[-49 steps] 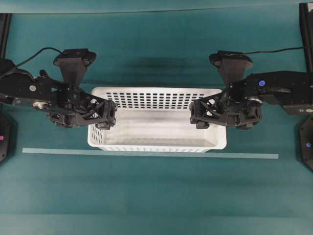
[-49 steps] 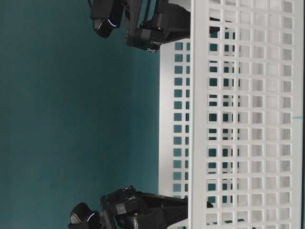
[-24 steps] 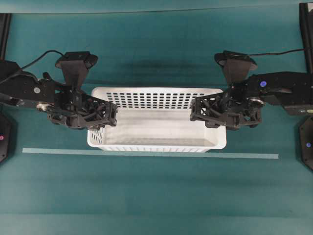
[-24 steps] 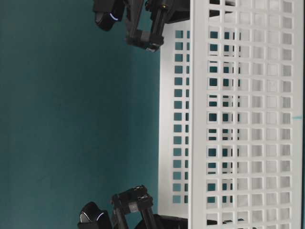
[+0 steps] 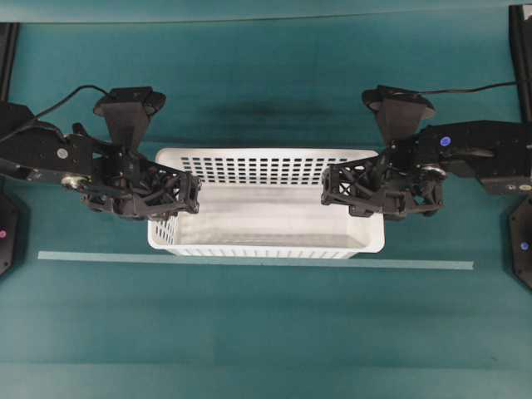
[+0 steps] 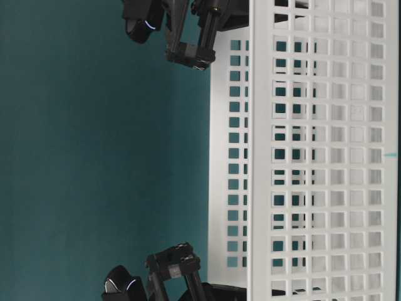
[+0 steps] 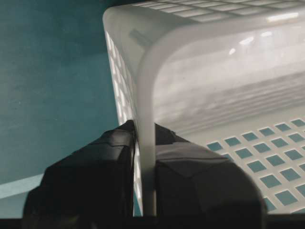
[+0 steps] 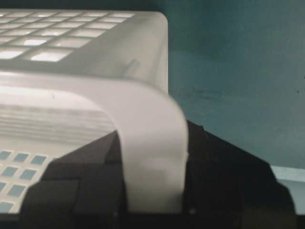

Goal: Lift the white basket with both hands.
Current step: 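Lift the basket with both grippers and pull it back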

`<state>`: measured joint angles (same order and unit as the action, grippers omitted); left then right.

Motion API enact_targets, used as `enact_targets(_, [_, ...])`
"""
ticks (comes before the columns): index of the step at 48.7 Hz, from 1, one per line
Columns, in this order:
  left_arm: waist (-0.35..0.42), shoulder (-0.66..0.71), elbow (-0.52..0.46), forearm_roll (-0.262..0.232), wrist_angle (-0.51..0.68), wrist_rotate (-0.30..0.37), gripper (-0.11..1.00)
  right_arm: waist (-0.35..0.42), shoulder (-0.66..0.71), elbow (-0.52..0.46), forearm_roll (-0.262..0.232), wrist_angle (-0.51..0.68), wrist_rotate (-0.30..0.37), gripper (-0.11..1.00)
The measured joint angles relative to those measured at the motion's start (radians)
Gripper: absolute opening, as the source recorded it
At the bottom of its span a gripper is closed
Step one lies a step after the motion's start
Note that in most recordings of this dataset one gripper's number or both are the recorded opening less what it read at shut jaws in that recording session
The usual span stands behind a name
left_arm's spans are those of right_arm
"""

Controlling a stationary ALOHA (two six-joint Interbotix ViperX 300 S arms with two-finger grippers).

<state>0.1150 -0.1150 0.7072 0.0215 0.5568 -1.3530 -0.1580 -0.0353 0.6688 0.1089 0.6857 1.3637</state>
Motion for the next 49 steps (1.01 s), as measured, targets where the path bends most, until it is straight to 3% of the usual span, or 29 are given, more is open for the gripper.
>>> enact_targets(21, [0.002, -0.071, -0.028, 0.0, 0.055, 0.002, 0.03, -0.006, -0.025, -0.098, -0.006, 0.178, -0.003, 0.2])
enact_targets(37, [-0.005, -0.186, -0.176, 0.0, 0.316, 0.002, 0.03, -0.023, -0.132, -0.215, -0.008, 0.357, -0.02, 0.2])
enact_targets(49, [-0.005, -0.213, -0.285, 0.0, 0.431, 0.023, 0.03, -0.035, -0.181, -0.331, -0.008, 0.492, -0.023, 0.2])
